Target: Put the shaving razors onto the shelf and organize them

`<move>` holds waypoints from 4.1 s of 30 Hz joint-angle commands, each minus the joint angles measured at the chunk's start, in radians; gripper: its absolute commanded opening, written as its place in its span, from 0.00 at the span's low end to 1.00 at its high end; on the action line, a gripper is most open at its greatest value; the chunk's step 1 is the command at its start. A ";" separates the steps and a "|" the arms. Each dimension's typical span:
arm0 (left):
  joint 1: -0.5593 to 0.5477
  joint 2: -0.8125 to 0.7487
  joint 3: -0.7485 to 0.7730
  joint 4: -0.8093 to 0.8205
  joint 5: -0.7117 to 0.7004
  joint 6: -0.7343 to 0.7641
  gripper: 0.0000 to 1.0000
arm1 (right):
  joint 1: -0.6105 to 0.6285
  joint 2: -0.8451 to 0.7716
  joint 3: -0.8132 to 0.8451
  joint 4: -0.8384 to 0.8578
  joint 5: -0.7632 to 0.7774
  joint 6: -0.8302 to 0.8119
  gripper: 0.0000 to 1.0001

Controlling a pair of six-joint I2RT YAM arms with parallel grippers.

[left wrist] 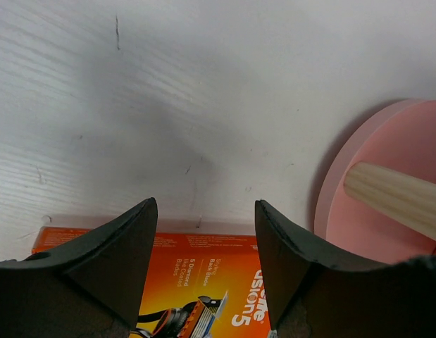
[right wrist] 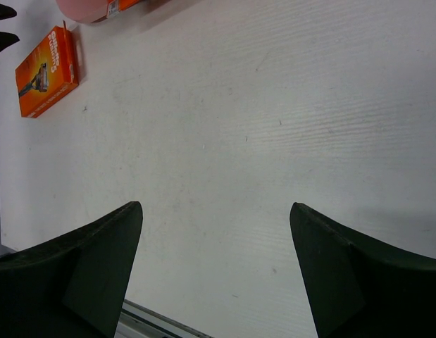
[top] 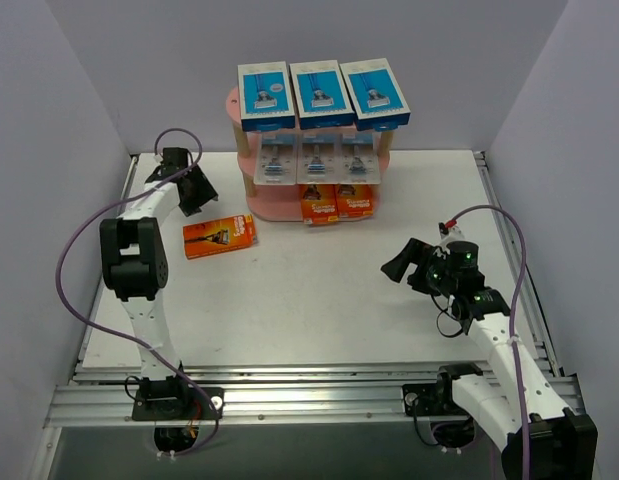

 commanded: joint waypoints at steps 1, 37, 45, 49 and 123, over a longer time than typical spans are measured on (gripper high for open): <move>-0.042 0.017 0.032 -0.022 -0.014 0.017 0.66 | 0.007 0.002 -0.013 0.007 -0.002 -0.013 0.81; -0.291 -0.708 -0.730 0.131 0.241 -0.093 0.72 | 0.203 -0.151 -0.115 0.027 0.014 0.107 0.70; -0.245 -1.018 -0.517 -0.031 0.050 0.151 0.95 | 0.481 0.030 -0.094 0.213 0.211 0.236 0.68; -0.207 -1.083 -0.543 -0.060 -0.095 0.208 0.94 | 0.637 0.209 -0.011 0.278 0.310 0.280 0.68; -0.145 -1.273 -0.663 -0.051 -0.154 0.205 0.94 | 0.858 1.052 0.396 0.846 0.465 0.734 0.00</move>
